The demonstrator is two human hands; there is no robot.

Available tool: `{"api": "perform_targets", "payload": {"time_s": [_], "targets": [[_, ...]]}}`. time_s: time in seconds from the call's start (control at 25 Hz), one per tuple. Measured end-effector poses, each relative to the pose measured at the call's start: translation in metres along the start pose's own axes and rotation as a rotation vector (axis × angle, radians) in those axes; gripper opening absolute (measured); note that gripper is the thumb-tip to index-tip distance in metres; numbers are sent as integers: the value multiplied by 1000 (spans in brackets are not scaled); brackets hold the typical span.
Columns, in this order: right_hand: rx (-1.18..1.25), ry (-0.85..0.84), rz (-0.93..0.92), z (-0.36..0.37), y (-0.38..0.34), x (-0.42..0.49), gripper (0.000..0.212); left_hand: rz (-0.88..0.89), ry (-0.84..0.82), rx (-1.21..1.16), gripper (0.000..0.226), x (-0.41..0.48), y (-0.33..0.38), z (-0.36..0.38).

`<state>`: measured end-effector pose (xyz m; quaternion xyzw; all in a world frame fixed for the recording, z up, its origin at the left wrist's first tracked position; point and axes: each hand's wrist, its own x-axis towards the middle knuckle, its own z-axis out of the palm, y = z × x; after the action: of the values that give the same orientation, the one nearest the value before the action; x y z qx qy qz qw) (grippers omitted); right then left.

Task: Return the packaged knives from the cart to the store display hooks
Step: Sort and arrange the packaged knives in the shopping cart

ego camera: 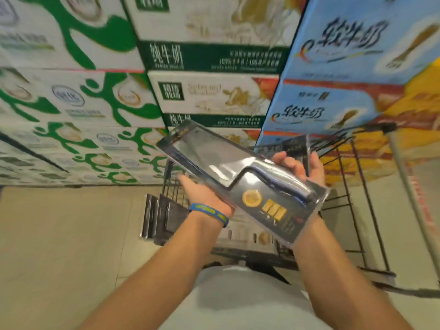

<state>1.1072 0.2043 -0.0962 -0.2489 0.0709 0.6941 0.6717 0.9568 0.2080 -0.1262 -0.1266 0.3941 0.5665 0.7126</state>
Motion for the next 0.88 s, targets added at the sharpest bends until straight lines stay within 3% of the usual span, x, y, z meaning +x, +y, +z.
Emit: {"api": "perform_targets", "payload": {"time_s": [0.04,0.12,0.24,0.32,0.4,0.52,0.64,0.76,0.88], "targets": [[-3,-67,30,0,-6,-2,46,14,-56,28,79,2,1,3],[-237,-153,104,6,-27,-9,7,0,-150,232,59,-3,3,16],[-841,-226,150,3,-65,-7,62,-33,-190,473,40,1,3,30],[-1003,-266,256,-4,-87,-11,70,-37,-231,574,44,-1,2,37],[-1092,-291,272,-12,-96,-15,62,1,-300,704,47,-5,-4,47],[-1267,-226,5,-16,-89,-15,40,153,-441,1000,34,-6,-27,69],[-1207,-64,-251,-27,-94,-16,45,384,-546,1332,22,-6,-52,94],[-1078,139,-407,-43,-123,-25,41,478,-386,1469,41,18,-70,96],[-1274,434,-668,-55,-171,-33,24,262,-183,1860,46,52,-88,64]]}}
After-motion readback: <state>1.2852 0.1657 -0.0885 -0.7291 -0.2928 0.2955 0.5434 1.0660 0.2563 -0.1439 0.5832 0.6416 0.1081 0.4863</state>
